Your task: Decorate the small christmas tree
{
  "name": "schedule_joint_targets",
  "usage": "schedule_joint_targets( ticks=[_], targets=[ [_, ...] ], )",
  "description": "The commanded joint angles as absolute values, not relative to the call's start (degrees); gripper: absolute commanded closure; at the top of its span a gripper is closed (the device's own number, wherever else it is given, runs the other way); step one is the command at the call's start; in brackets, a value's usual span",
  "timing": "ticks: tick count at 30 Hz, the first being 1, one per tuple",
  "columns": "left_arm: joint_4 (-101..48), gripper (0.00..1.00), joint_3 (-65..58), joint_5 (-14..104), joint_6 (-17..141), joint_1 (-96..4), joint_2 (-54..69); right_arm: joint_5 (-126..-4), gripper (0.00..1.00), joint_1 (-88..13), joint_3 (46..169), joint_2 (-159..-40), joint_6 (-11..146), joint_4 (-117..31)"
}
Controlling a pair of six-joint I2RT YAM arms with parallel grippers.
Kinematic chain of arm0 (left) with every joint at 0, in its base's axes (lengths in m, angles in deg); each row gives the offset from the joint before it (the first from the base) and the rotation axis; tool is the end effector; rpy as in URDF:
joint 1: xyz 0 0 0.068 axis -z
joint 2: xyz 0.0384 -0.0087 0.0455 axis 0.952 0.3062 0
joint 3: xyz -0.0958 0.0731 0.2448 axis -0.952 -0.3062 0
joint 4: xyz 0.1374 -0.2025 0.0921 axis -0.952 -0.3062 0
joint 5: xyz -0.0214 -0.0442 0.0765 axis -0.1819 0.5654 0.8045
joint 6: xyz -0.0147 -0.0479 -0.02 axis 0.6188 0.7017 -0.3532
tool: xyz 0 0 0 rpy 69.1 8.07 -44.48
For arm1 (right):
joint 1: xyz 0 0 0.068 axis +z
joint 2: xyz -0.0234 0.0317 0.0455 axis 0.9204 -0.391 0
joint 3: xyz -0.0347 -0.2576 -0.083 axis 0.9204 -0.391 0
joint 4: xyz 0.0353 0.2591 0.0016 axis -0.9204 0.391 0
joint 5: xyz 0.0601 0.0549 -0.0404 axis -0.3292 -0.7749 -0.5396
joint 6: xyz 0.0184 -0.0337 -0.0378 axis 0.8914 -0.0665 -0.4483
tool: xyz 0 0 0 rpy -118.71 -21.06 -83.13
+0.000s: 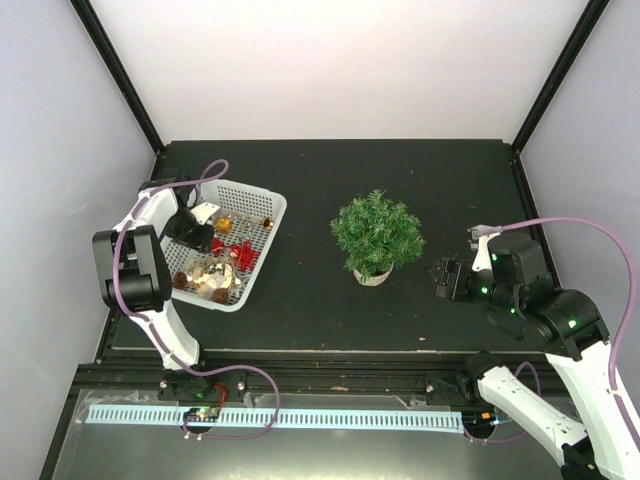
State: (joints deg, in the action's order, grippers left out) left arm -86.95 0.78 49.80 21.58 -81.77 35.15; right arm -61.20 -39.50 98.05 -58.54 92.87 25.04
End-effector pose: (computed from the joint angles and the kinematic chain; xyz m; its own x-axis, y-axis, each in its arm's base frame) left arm 0.3313 0.0537 0.2049 -0.9363 0.3339 -0.1093 0.3372 0.9414 -0.0129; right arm 0.0809 0.0446 0.3713 -0.7763 0.1930 -0.6001 -0.1028 0.9004 0.4226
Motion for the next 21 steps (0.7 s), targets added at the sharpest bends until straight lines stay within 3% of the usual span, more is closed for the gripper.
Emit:
schedule_joint_targets(
  ticks=[1, 21],
  targets=[
    [-84.53, 0.55, 1.98, 48.70, 16.78, -81.48, 36.97, -60.64, 0.17, -39.78, 97.81, -57.93, 93.66, 24.97],
    [-89.57, 0.61, 2.32, 34.48, 0.93, -89.41, 34.78, -61.69, 0.17, -39.83, 97.13, -57.65, 95.03, 25.76]
  ],
)
